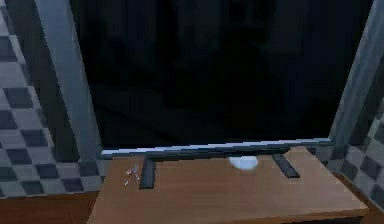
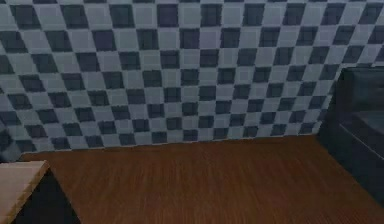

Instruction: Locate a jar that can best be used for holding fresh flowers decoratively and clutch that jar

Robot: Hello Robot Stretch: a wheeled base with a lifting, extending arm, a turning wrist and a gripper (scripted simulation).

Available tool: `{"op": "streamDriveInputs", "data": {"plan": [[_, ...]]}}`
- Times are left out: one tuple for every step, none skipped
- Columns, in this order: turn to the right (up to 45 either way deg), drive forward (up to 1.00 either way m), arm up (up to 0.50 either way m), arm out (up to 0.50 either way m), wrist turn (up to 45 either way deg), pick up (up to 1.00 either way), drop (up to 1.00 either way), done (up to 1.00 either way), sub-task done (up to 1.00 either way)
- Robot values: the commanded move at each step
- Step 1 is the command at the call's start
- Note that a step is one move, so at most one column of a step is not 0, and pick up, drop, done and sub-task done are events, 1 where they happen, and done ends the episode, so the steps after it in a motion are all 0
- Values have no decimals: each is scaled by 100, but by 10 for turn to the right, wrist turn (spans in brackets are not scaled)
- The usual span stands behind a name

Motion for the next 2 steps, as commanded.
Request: {"op": "streamDriveInputs", "data": {"plan": [[0,35,0,0,0,0,0,0,0],[-450,0,0,0,0,0,0,0,0]]}}
